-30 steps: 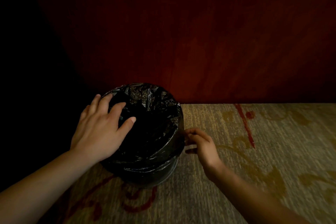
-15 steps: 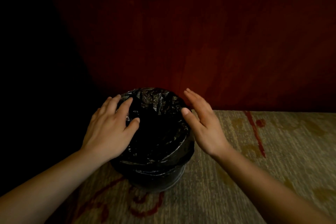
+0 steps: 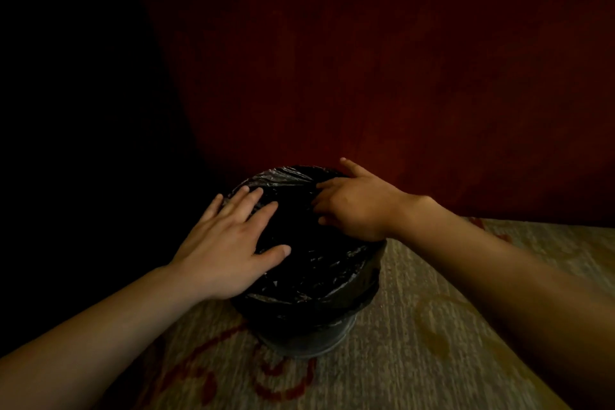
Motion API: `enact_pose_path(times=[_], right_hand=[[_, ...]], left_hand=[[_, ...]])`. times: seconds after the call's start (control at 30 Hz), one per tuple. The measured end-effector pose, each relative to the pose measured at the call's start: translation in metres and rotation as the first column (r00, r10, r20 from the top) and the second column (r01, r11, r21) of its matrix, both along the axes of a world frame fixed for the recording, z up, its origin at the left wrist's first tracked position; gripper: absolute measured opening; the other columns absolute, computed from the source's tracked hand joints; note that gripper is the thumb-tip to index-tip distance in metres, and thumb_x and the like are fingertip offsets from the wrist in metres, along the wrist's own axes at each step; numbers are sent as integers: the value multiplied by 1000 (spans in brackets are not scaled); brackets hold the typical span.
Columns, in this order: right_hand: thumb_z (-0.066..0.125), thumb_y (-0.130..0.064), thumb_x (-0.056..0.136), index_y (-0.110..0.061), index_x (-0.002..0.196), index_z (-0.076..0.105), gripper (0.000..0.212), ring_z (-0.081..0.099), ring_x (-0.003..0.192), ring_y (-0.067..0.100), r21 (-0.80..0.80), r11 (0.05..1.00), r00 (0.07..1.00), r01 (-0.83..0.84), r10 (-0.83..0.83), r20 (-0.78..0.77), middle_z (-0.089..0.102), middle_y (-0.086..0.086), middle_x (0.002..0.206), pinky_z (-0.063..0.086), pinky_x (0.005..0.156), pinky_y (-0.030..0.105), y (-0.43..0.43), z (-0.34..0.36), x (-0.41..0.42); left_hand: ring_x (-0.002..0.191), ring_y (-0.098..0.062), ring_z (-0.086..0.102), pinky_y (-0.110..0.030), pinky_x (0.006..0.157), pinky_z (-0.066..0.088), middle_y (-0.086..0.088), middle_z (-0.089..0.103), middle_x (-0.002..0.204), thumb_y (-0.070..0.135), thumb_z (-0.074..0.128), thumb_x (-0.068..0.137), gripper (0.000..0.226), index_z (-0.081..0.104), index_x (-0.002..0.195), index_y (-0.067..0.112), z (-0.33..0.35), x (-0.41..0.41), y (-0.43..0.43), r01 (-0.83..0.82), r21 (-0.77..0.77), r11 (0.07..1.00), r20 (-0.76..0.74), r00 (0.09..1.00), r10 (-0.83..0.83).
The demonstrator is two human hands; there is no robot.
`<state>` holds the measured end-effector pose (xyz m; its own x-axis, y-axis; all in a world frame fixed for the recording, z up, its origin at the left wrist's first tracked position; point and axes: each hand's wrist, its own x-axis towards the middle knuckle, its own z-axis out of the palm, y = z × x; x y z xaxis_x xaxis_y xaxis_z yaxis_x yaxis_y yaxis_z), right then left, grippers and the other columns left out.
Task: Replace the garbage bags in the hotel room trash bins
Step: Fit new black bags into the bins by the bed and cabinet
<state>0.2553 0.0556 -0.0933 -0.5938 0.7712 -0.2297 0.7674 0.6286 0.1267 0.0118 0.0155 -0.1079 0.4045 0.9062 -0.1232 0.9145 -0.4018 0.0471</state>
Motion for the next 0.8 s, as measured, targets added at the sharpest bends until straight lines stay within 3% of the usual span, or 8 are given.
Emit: enact_pose_path(times=[0.13, 0.27, 0.4, 0.57, 0.7, 0.8], right_hand=[[27, -53, 104, -33, 145, 47, 50, 13, 152, 7, 17, 1000, 972, 1, 3, -235, 36, -15, 157, -8, 123, 51, -23, 5, 6], [9, -64, 97, -32, 138, 55, 70, 14, 150, 2, -140, 990, 994, 4, -18, -104, 53, -12, 146, -14, 122, 45, -39, 6, 13], [16, -63, 99, -36, 135, 58, 61, 24, 148, 3, -64, 998, 974, -11, -3, -224, 57, -17, 141, -14, 122, 48, -38, 7, 16], [40, -54, 99, -30, 138, 56, 48, 43, 137, 13, 62, 998, 950, 26, -6, -313, 59, -8, 137, 8, 124, 44, -35, 17, 7], [44, -56, 98, -29, 140, 52, 50, 48, 131, 18, 90, 991, 945, 98, -64, -321, 59, -4, 135, 23, 120, 41, -34, 19, 0], [44, -58, 97, -28, 143, 49, 55, 47, 132, 21, 131, 980, 938, 148, -96, -333, 56, -4, 138, 27, 117, 39, -36, 18, -3]], left_hand=[[150, -11, -21, -43, 123, -10, 9, -9, 166, 81, 12, 84, 86, 5, 157, 37, -1, -1, -3, -9, 48, 999, 44, 999, 7], [149, -12, -24, -45, 123, -9, 8, -8, 166, 83, 4, 77, 93, 5, 157, 35, -2, -2, -3, -22, 30, 999, 35, 999, 21], [149, -14, -25, -46, 123, -10, 7, -11, 166, 80, 14, 84, 86, 3, 157, 35, 2, 2, -3, -29, 15, 999, -3, 1000, 29], [151, -15, -19, -45, 123, -8, 5, -6, 167, 80, 19, 85, 85, 7, 157, 35, 4, 1, -1, -21, 50, 999, 30, 999, 19], [152, -17, -15, -45, 124, -5, 4, -4, 167, 76, 22, 88, 81, 8, 157, 34, 8, 6, 0, -48, 87, 995, 62, 997, 42], [152, -20, -12, -47, 124, -2, 2, -3, 167, 75, 20, 88, 82, 8, 157, 33, 12, 10, 2, -93, 102, 990, 73, 994, 85]])
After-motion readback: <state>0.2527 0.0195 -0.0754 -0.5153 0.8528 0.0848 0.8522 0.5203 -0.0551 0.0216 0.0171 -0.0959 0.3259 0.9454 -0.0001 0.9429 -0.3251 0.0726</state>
